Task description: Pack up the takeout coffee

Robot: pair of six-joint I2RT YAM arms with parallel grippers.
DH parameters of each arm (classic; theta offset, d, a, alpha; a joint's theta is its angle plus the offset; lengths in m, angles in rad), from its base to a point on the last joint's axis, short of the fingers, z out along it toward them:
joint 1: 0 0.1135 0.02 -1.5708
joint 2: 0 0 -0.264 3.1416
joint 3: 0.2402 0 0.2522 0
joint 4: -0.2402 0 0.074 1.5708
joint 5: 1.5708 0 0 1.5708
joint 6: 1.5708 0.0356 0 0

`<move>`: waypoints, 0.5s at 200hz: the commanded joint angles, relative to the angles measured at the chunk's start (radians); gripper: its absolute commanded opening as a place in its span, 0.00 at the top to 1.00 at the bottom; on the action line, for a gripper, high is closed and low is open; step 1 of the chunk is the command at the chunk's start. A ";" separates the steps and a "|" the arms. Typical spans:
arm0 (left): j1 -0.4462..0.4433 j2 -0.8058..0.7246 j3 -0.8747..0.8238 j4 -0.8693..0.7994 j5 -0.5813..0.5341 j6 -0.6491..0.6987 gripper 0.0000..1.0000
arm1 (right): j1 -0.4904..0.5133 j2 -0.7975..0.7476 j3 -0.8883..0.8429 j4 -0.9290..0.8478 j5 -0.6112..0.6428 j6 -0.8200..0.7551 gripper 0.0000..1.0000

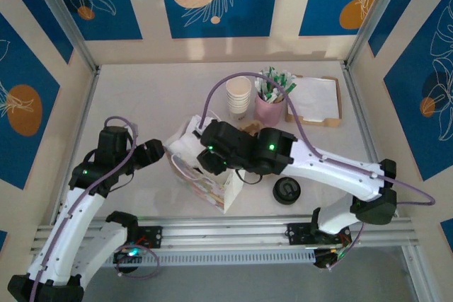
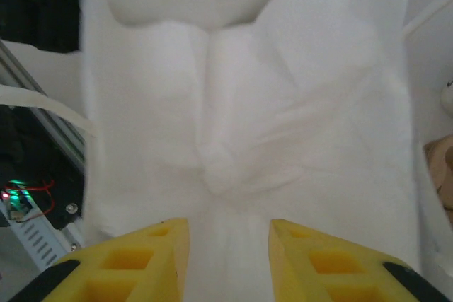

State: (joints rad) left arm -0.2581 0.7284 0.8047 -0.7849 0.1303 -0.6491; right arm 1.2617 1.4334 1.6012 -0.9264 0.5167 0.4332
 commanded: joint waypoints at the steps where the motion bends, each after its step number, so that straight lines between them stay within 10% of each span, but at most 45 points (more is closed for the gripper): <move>1: -0.004 -0.005 0.007 -0.001 0.003 -0.004 0.26 | 0.016 -0.062 0.028 0.046 0.016 -0.047 0.64; 100: -0.004 -0.017 0.074 0.011 -0.067 0.084 0.22 | 0.028 -0.371 -0.198 0.341 0.276 -0.190 0.63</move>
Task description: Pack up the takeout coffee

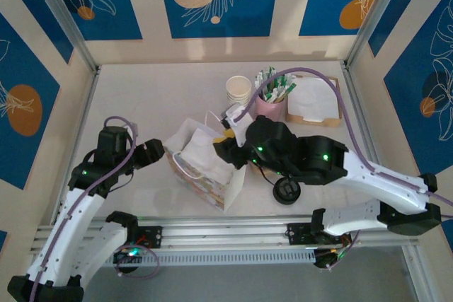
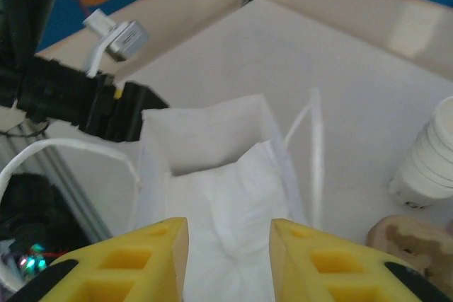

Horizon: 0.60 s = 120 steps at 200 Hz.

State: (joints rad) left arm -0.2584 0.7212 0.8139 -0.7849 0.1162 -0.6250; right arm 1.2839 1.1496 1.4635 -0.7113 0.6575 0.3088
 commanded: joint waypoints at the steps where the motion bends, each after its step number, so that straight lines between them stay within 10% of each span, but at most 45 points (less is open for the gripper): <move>1: -0.004 -0.009 0.067 0.011 -0.055 0.062 0.21 | 0.006 -0.092 -0.060 0.131 0.142 -0.069 0.63; 52: -0.004 -0.015 0.126 0.069 -0.266 0.094 0.16 | -0.100 -0.303 -0.229 0.281 0.228 -0.130 0.60; 120: -0.004 -0.029 -0.032 0.300 -0.491 0.096 0.07 | -0.548 -0.552 -0.529 0.427 0.088 -0.103 0.37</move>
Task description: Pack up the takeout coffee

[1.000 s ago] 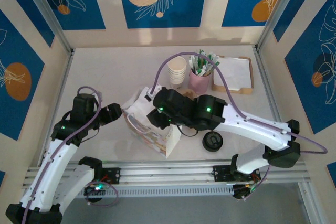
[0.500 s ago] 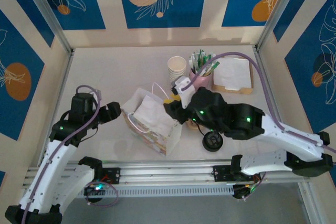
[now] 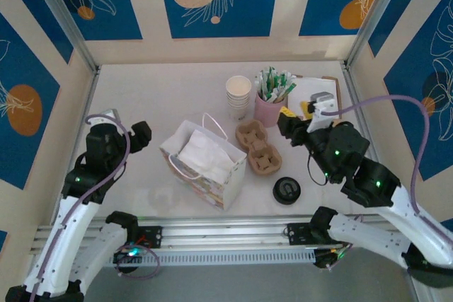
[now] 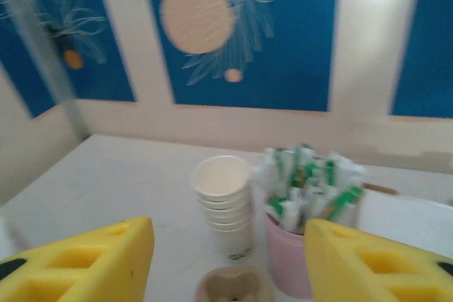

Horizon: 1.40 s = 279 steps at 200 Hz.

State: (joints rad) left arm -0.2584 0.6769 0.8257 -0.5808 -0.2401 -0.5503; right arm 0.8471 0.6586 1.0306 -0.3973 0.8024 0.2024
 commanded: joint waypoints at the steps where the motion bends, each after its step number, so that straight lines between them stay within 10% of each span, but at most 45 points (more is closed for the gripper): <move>1: -0.004 0.017 -0.046 0.097 -0.139 0.021 0.06 | -0.118 -0.063 -0.102 0.116 -0.059 0.003 0.36; 94: -0.001 0.148 -0.246 0.318 -0.449 0.034 0.00 | -0.574 -0.080 -0.529 0.401 -0.241 0.110 0.06; 279: 0.001 0.578 -0.540 1.313 -0.557 0.488 0.00 | -0.711 0.336 -0.739 0.835 -0.303 -0.024 0.01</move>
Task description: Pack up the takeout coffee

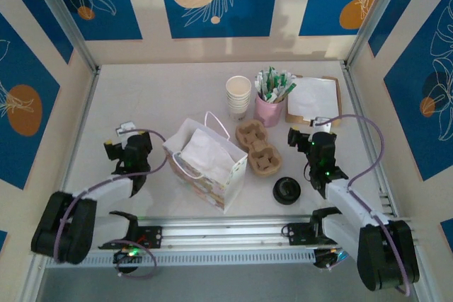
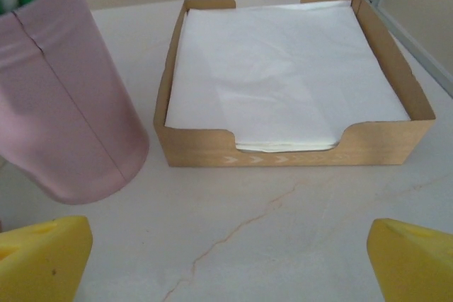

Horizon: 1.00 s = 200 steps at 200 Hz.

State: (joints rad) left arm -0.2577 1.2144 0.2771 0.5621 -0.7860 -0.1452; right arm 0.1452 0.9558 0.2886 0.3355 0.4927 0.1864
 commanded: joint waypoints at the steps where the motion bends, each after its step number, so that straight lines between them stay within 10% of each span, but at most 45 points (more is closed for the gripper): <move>1: 0.001 0.041 0.011 0.166 -0.008 0.082 0.00 | -0.009 0.041 0.003 0.103 0.010 -0.006 0.01; 200: 0.034 0.291 -0.016 0.595 0.257 0.239 0.00 | -0.043 0.292 -0.002 0.418 -0.012 -0.041 0.00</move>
State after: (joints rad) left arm -0.2394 1.5028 0.2474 1.0645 -0.5797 0.0723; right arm 0.1085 1.2243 0.2699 0.6544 0.5045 0.1669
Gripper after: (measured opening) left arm 0.998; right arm 0.995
